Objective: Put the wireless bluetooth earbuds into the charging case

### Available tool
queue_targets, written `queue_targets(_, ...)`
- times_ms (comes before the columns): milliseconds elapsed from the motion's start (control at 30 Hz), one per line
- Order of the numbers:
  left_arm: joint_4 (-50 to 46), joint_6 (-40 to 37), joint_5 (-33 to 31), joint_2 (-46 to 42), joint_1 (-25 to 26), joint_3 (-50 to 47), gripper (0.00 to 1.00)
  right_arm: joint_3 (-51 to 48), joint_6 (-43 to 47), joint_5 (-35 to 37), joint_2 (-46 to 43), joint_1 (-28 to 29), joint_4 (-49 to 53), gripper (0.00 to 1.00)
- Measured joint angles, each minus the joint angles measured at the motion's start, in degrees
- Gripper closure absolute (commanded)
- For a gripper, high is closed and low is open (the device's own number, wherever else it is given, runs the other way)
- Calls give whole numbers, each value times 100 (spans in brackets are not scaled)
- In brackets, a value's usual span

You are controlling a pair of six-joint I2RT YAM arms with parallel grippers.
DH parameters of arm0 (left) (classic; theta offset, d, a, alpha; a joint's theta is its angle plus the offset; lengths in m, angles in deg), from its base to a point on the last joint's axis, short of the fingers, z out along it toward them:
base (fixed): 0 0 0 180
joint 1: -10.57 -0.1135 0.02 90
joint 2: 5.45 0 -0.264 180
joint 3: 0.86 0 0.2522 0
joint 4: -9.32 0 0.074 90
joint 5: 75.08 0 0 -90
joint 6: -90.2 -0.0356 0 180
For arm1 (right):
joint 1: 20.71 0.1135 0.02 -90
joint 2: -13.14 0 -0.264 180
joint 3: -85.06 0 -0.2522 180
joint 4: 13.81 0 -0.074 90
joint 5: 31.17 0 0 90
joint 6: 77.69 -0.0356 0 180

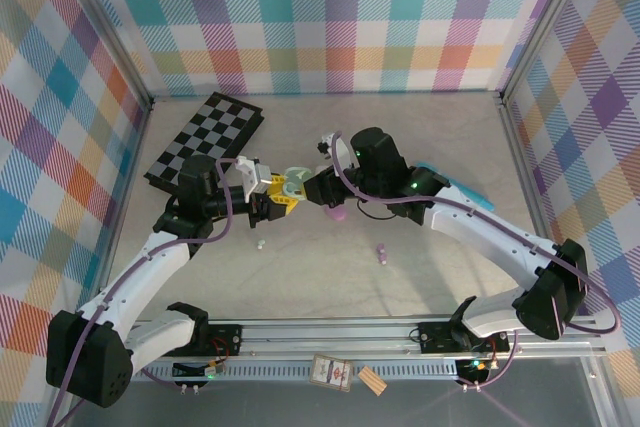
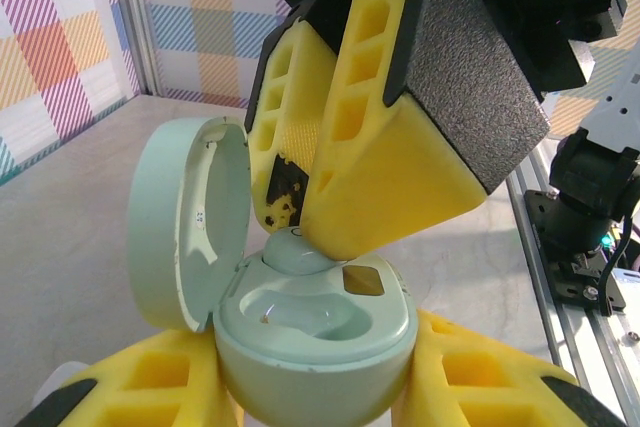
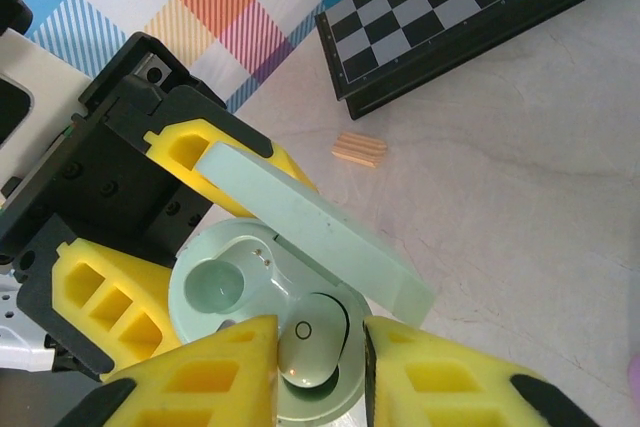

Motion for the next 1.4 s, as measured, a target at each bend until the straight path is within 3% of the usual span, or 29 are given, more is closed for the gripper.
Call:
queue_targets(500,-24,-142,42,-7,2,0,67,-26,0,216,-116,57,-90,74)
queue_targets(733,-24,-140,33,-7,2,0,67,-26,48,199,-107,72,-66,67)
queue_targets(1100,11,-33,-39,-7,2,0,67,-9,120,210,-33,72,-22,81)
queue_targets(1400,-42,-146,-83,-7,2,0,67,-2,125,249,-46,72,-42,82)
